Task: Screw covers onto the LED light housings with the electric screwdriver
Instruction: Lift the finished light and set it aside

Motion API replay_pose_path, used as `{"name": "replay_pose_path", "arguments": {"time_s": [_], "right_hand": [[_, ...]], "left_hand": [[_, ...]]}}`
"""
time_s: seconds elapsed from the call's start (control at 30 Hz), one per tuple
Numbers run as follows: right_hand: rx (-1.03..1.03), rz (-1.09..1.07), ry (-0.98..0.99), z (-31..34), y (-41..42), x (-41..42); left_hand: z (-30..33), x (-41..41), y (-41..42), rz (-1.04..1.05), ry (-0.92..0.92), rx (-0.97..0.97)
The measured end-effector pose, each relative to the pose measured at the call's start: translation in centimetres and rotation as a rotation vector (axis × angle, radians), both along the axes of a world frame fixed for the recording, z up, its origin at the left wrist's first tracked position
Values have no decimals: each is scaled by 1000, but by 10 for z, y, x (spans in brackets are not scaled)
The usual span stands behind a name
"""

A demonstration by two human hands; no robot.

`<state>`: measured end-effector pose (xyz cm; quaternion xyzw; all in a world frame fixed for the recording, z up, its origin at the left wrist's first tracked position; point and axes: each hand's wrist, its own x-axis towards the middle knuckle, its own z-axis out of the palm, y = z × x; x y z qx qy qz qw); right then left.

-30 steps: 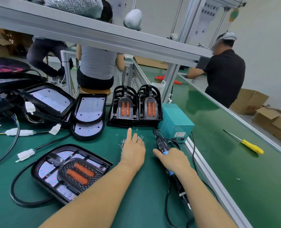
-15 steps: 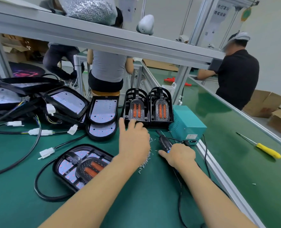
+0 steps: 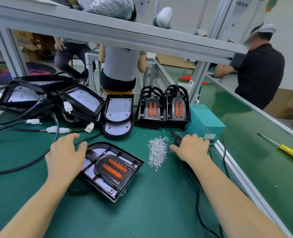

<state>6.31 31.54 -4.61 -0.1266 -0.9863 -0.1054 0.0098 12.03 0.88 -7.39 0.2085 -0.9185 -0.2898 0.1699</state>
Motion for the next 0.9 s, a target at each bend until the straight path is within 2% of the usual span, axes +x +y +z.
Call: {"name": "replay_pose_path", "arguments": {"time_s": [0.03, 0.1, 0.17, 0.23, 0.37, 0.47, 0.53, 0.7, 0.8, 0.9], "right_hand": [[-32, 69, 67, 4, -10, 2], [-237, 257, 104, 9, -34, 9], [-512, 394, -36, 10, -63, 17], [-681, 444, -219, 5, -89, 24], [-762, 444, -423, -5, -112, 28], [-894, 356, -471, -8, -113, 27], [-956, 299, -506, -9, -114, 27], [-1005, 242, -511, -12, -116, 29], [-1048, 218, -511, -14, -115, 33], [-1111, 232, -480, -18, -113, 37]], "left_hand": [[-3, 2, -4, 31, -11, 25], [-7, 8, -11, 93, -22, 67], [-11, 14, -19, 133, -47, 94], [-16, 23, -25, 129, -96, 111], [-27, 42, -34, 73, -205, 125], [-32, 52, -35, -1, -280, -29], [-35, 56, -31, -12, -262, -103], [-34, 51, -26, 59, -226, -142], [-27, 46, -27, 41, -277, -141], [-27, 38, -29, 21, -240, -122]]}}
